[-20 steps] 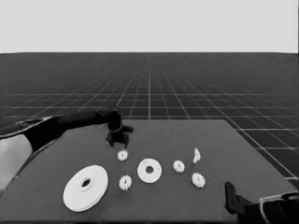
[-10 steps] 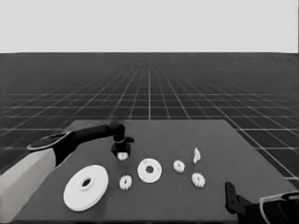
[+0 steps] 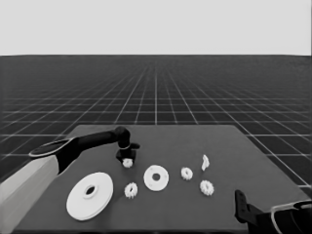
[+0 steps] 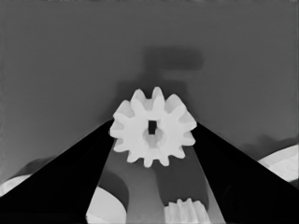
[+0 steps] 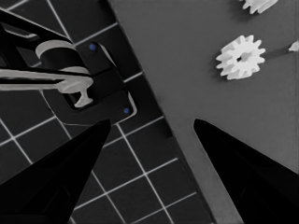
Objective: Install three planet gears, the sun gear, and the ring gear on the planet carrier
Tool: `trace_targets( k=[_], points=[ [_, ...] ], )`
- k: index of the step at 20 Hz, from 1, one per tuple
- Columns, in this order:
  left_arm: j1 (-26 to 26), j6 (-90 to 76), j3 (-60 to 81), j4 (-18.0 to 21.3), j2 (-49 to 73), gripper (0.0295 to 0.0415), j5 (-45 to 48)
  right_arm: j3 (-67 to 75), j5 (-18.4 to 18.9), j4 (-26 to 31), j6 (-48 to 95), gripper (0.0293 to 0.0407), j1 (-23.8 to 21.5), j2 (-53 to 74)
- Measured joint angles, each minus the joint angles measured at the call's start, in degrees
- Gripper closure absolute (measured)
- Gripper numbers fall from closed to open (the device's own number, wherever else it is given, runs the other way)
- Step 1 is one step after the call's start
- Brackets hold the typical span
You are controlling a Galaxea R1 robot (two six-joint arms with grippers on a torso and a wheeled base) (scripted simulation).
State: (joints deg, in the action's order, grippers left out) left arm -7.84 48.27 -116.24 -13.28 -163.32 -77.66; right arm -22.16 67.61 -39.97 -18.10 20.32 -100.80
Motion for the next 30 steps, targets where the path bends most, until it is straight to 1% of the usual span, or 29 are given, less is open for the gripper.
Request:
trace_targets(
  k=[4,5,6,8,14,15,16,18,24,25,26,28,30],
  points=[
    [0.00,0.01,0.00,0.00,-0.03,0.0398,0.01,0.00,0.00,0.00,0.00,0.0315,0.00,0.00],
    [3.08,3.00,6.13,2.12,2.46,0.0398,-3.33,0.00,0.00,0.00,0.00,0.0315,0.00,0.00],
    [5.96,4.12,8.51,3.88,3.42,0.0398,-5.04,0.00,0.00,0.00,0.00,0.0315,0.00,0.00],
    [8.54,4.67,9.73,5.76,3.85,0.0398,-6.46,0.00,0.00,0.00,0.00,0.0315,0.00,0.00],
    [9.66,4.74,9.94,6.77,3.91,0.0398,-7.13,0.00,0.00,0.00,0.00,0.0315,0.00,0.00],
    [9.45,12.81,12.67,5.79,0.05,0.0398,-8.00,0.00,0.00,0.00,0.00,0.0315,0.00,0.00],
    [9.25,16.77,12.95,5.41,-4.71,0.0398,-8.47,0.00,0.00,0.00,0.00,0.0315,0.00,0.00],
    [9.10,19.26,11.05,5.18,-9.73,0.0398,-8.80,0.00,0.00,0.00,0.00,0.0315,0.00,0.00],
    [9.07,20.07,9.24,5.09,-12.15,0.0398,-8.93,0.00,0.00,0.00,0.00,0.0315,0.00,0.00],
    [5.97,18.92,7.21,1.97,-12.83,0.0398,-7.49,0.00,0.00,0.00,0.00,0.0315,0.00,0.00],
    [3.66,18.00,5.49,0.21,-13.39,0.0398,-6.48,0.00,0.00,0.00,0.00,0.0315,0.00,0.00],
    [1.72,16.90,3.40,-1.30,-14.09,0.0398,-5.37,0.00,0.00,0.00,0.00,0.0315,0.00,0.00],
    [1.27,16.49,2.64,-1.79,-14.40,0.0398,-4.96,0.00,0.00,0.00,0.00,0.0315,0.00,0.00]
  ],
)
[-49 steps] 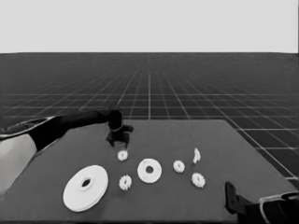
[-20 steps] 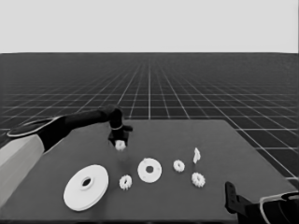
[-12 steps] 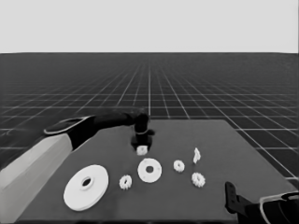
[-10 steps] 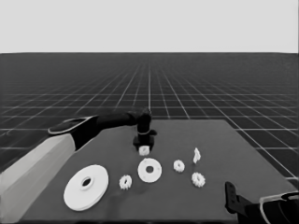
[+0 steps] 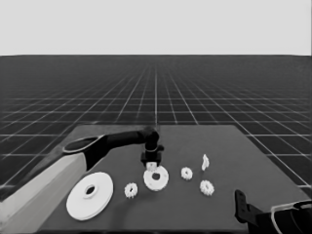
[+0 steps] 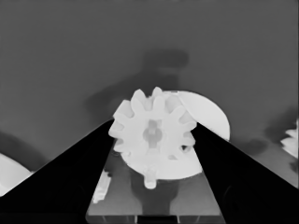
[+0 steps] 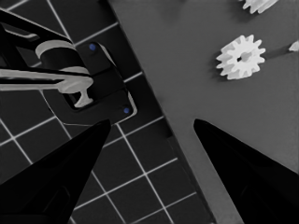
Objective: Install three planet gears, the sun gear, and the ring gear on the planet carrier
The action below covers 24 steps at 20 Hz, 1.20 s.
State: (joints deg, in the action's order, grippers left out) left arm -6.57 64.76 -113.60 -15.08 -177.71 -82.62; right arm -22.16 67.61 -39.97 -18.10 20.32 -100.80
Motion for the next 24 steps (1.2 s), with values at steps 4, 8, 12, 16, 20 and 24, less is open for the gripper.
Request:
trace_targets(
  k=[4,8,12,16,20,24],
  points=[
    [-0.35,-0.18,-0.38,-0.24,-0.09,0.0398,0.19,0.00,0.00,0.00,0.00,0.0315,0.00,0.00],
    [-0.38,-0.20,-0.42,-0.27,-0.10,0.0327,0.22,0.00,0.00,0.00,0.00,0.0315,0.00,0.00],
    [-0.39,-0.20,-0.43,-0.27,-0.10,0.0326,0.23,0.00,0.00,0.00,0.00,0.0315,0.00,0.00],
    [4.75,2.93,5.28,4.08,1.83,0.0326,-2.84,0.00,0.00,0.00,0.00,0.0315,0.00,0.00],
    [7.51,3.59,6.47,6.53,2.15,0.0326,-3.86,0.00,0.00,0.00,0.00,0.0315,0.00,0.00],
    [7.77,3.61,6.51,6.83,2.16,0.0326,-3.96,0.00,0.00,0.00,0.00,0.0315,0.00,0.00]
  ],
)
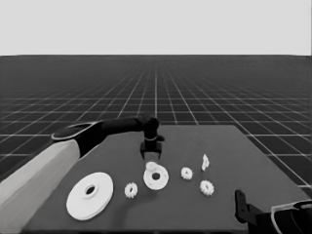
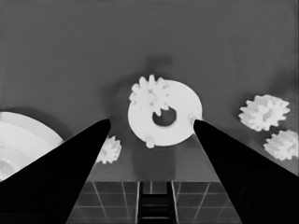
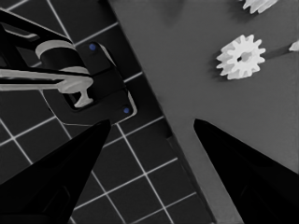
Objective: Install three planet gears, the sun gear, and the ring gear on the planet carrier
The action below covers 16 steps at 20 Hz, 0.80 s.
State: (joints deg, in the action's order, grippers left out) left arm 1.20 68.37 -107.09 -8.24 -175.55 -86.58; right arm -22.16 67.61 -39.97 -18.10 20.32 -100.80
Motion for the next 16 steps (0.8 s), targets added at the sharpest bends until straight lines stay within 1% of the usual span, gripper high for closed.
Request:
trace_targets(
  k=[1,2,4,10,11,12,14,16],
  points=[
    [-0.82,11.50,22.33,-1.59,11.00,0.0326,-1.35,0.00,0.00,0.00,0.00,0.0315,0.00,0.00],
    [-1.60,15.52,32.21,-2.33,16.89,0.0326,-2.10,0.00,0.00,0.00,0.00,0.0315,0.00,0.00],
    [-2.32,18.13,39.78,-3.04,21.65,0.0326,-2.69,0.00,0.00,0.00,0.00,0.0315,0.00,0.00],
    [-2.61,19.18,43.23,-3.39,23.84,0.0326,-2.96,0.00,0.00,0.00,0.00,0.0315,0.00,0.00],
    [-7.86,17.61,41.20,-9.09,23.45,0.0326,-2.41,0.00,0.00,0.00,0.00,0.0315,0.00,0.00],
    [-11.48,16.28,39.29,-12.29,23.06,0.0326,-1.70,0.00,0.00,0.00,0.00,0.0315,0.00,0.00],
    [-14.45,14.77,36.93,-15.03,22.52,0.0326,-0.66,0.00,0.00,0.00,0.00,0.0315,0.00,0.00],
    [-15.36,14.22,36.02,-15.92,22.29,0.0326,-0.23,0.00,0.00,0.00,0.00,0.0315,0.00,0.00]
  ],
)
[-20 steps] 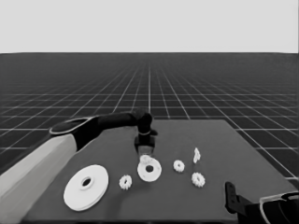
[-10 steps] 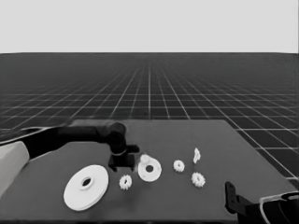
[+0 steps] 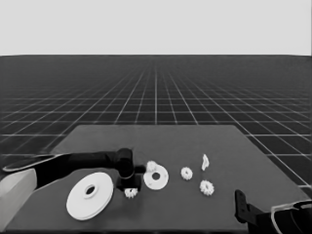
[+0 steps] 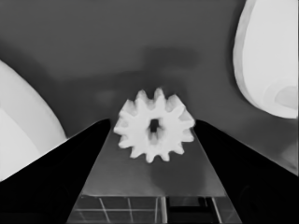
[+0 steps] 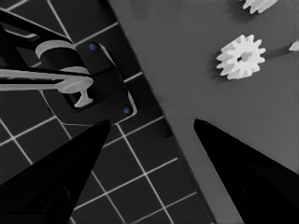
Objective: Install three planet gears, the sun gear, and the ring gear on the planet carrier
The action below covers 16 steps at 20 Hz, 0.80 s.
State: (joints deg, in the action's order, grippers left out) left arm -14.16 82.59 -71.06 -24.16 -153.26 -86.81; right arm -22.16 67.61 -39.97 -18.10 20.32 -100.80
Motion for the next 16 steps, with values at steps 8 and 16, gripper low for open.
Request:
trace_targets(
  k=[8,16],
  points=[
    [-0.39,-0.28,-0.45,-0.46,-0.12,0.0398,0.23,0.00,0.00,0.00,0.00,0.0315,0.00,0.00],
    [7.51,3.81,5.87,7.43,1.41,0.0398,-2.49,0.00,0.00,0.00,0.00,0.0315,0.00,0.00]
  ],
)
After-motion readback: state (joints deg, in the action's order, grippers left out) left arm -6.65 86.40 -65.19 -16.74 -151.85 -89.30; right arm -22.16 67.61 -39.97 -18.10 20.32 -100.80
